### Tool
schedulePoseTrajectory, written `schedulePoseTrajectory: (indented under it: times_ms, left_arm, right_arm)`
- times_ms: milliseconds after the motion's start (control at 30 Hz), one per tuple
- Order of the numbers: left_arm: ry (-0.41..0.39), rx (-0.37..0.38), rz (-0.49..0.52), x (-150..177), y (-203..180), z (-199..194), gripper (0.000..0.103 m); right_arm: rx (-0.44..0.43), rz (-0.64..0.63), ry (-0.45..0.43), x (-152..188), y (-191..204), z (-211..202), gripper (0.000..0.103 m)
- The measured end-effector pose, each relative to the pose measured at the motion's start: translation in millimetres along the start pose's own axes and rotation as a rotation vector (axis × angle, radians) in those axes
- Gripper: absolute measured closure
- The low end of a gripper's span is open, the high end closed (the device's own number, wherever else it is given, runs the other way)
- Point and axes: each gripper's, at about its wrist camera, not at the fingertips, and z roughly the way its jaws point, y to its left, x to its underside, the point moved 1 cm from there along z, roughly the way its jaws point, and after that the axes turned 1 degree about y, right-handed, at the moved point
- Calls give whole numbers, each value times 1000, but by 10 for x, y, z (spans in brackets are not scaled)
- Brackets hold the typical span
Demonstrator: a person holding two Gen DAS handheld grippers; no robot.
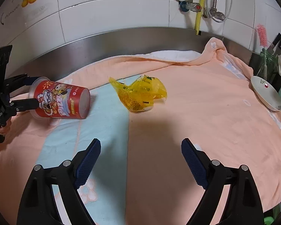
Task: Collect trash
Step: 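Move both grippers back over the towel toward the red cup and yellow wrapper, then grasp the red printed cup with the left gripper while the right gripper grasps the yellow wrapper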
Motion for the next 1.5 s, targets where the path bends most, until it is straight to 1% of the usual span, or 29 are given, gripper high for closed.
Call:
schedulePoseTrajectory:
  times_ms: [100, 267, 367, 467, 600, 733, 800, 867, 933, 1000, 1100, 1167, 1300, 1333, 1367, 1400, 1433, 1500]
  left_arm:
    - [-4, -5, 25, -5, 28, 39, 5]
    - [-13, 64, 18, -6, 159, 72, 5]
    - [-16, 70, 5, -17, 240, 126, 5]
    - [-10, 130, -18, -10, 293, 173, 5]
    - [-2, 161, -10, 18, 276, 251, 5]
    - [27, 182, 2, 47, 195, 350, 5]
    - [21, 164, 12, 55, 165, 357, 5]
    - [15, 171, -3, 53, 166, 355, 5]
    - [10, 178, -25, 41, 181, 341, 5]
    - [3, 175, -37, 30, 182, 330, 5]
    - [0, 153, -43, 32, 165, 329, 6]
    - [-1, 142, -46, 37, 143, 329, 7]
    - [-3, 129, -48, 59, 121, 324, 6]
    - [-2, 129, -56, 65, 126, 324, 6]
    - [-2, 126, -57, 72, 125, 324, 6]
    - [-1, 122, -55, 72, 118, 328, 6]
    - [-1, 112, -47, 79, 94, 320, 6]
    - [-3, 87, -21, 92, 34, 307, 6]
  right_arm:
    - [0, -1, 4, -27, -3, 53, 18]
    - [0, -13, 12, -59, 11, 125, 18]
    - [3, -20, 20, -77, 26, 171, 18]
    - [7, -27, 23, -114, 29, 208, 18]
    - [-4, -17, 19, -205, -5, 239, 18]
    - [-30, 3, 23, -318, -67, 303, 18]
    - [-51, 19, 29, -389, -109, 358, 18]
    - [-72, 26, 37, -450, -134, 417, 18]
    - [-68, 18, 42, -523, -127, 484, 18]
    - [-58, 8, 40, -598, -120, 562, 14]
    - [-75, 14, 53, -679, -135, 695, 14]
    - [-90, 27, 78, -730, -138, 825, 14]
    - [-77, 28, 98, -764, -107, 1001, 14]
    - [-79, 28, 99, -764, -94, 1016, 16]
    - [-87, 29, 103, -760, -77, 1026, 25]
    - [-91, 31, 107, -751, -64, 1024, 32]
    - [-89, 31, 105, -739, -52, 1016, 35]
    - [-97, 27, 98, -707, -27, 955, 46]
